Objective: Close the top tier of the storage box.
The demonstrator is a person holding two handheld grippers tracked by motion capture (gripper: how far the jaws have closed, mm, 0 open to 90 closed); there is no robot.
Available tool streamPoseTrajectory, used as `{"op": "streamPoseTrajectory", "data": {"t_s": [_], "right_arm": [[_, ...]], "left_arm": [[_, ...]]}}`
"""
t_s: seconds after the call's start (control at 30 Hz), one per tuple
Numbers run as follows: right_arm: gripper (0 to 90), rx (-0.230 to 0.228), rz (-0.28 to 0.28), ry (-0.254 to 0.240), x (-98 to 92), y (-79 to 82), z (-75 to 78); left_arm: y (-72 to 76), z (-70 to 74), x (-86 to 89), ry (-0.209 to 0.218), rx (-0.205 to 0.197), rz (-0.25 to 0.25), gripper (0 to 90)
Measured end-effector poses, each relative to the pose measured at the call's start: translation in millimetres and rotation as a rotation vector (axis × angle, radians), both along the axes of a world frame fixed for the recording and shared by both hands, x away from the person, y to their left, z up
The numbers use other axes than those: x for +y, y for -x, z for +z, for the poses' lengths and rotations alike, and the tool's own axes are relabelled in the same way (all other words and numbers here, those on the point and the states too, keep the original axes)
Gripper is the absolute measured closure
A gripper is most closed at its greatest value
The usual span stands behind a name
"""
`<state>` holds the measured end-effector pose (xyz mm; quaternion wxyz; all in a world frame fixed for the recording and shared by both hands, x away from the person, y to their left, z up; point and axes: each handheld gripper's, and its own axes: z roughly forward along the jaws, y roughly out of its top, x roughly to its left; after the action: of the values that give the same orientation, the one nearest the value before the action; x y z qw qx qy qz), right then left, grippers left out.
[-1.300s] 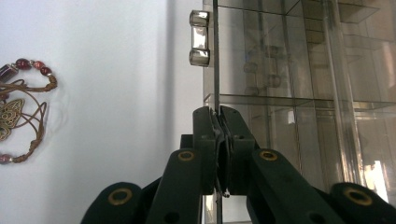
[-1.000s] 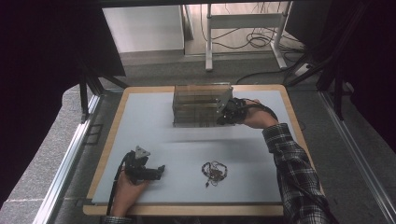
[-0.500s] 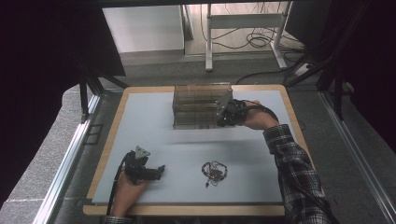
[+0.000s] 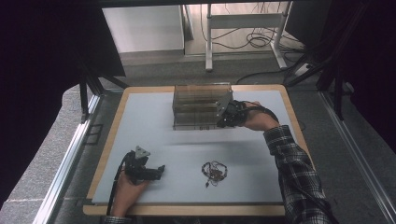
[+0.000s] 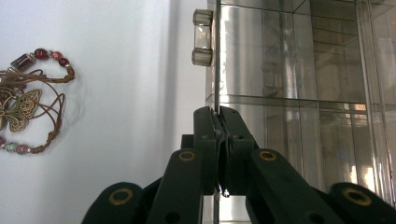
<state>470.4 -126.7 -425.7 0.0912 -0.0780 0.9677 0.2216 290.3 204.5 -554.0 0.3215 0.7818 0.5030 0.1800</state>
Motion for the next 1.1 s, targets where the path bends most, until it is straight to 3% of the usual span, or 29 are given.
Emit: {"op": "streamPoseTrajectory", "data": {"t_s": [0.47, 1.1], "right_arm": [[84.5, -0.012, -0.004, -0.026, 0.0, 1.7, 1.6], [80.7, -0.016, -0.066, -0.081, -4.8, 10.1, 9.4]], "left_arm": [[0.0, 0.0, 0.0, 0.000, 0.000, 0.000, 0.6], [0.0, 0.0, 0.0, 0.000, 0.000, 0.000, 0.5]]}}
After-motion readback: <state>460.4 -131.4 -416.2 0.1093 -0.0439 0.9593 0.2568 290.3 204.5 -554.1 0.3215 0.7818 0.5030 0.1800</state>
